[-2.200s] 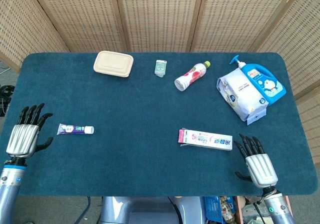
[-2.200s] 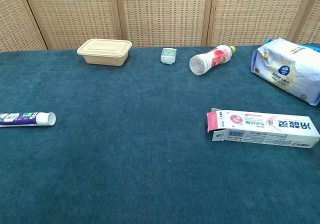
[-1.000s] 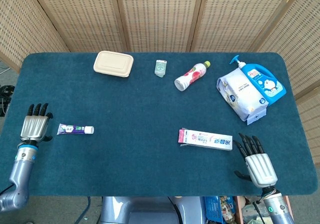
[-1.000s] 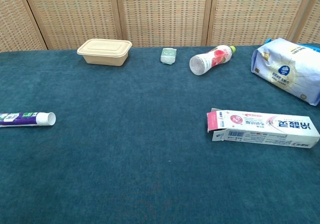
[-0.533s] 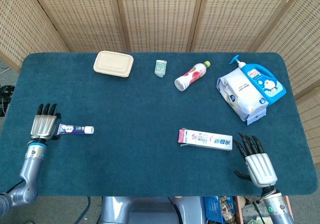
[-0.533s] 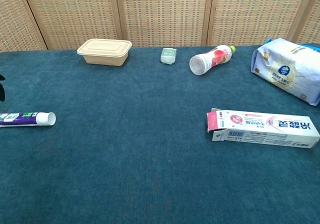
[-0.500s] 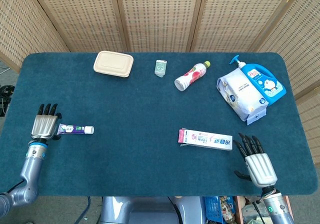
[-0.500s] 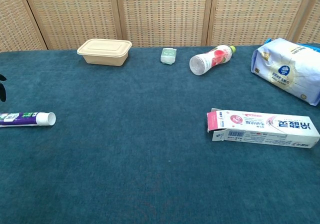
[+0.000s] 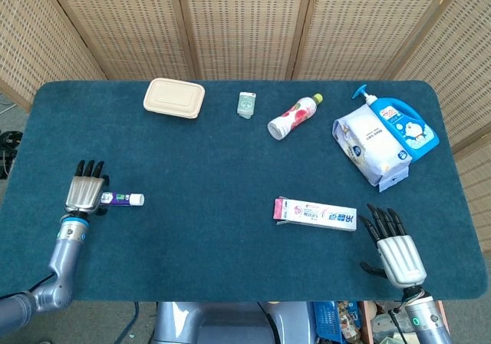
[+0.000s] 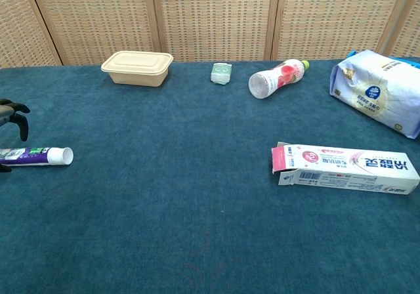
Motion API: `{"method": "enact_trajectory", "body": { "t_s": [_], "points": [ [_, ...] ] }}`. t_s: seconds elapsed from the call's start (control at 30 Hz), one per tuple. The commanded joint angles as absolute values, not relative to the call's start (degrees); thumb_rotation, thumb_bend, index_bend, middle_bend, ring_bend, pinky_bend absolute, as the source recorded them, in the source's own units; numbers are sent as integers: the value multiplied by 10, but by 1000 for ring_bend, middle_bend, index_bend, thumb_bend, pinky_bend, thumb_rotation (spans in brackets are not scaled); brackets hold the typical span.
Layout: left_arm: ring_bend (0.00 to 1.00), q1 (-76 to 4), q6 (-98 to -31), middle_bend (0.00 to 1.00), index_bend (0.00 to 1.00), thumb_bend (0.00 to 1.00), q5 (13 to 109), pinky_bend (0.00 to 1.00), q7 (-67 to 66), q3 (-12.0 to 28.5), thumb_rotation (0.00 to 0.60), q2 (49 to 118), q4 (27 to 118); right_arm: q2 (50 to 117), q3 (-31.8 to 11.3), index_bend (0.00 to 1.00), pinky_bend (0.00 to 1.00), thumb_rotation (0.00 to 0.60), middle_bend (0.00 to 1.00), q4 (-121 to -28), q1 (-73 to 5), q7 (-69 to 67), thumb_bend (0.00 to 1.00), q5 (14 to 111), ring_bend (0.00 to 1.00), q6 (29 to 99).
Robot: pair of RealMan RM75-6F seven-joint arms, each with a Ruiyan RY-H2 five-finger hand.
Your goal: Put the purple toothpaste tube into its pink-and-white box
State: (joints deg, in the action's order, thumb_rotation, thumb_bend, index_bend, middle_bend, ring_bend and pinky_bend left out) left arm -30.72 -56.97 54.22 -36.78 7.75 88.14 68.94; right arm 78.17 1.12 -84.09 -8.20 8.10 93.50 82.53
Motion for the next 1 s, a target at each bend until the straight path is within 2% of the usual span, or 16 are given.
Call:
{"method": "enact_trajectory", "body": {
  "t_s": [0.03, 0.27, 0.8, 1.0],
  "points": [
    [0, -308, -571, 99, 403, 170, 542, 0, -370, 75, 600, 883, 689, 781, 11, 139, 0, 600, 0, -841, -82, 80, 30, 935, 0, 826],
    [0, -309, -570, 109, 436, 211, 535, 0, -370, 73, 600, 882, 686, 781, 11, 139, 0, 600, 0, -842, -82, 77, 32, 937, 0, 827],
    [0, -317, -565, 109, 436, 217, 525, 0, -379, 69, 600, 902, 662, 778, 13, 147, 0, 600, 0, -845, -82, 69, 31, 940, 0, 828],
    [0, -318, -568, 112, 466, 257, 524, 0, -383, 67, 600, 908, 662, 777, 12, 148, 0, 600, 0, -845, -81, 64, 30, 941, 0, 831]
  ]
}}
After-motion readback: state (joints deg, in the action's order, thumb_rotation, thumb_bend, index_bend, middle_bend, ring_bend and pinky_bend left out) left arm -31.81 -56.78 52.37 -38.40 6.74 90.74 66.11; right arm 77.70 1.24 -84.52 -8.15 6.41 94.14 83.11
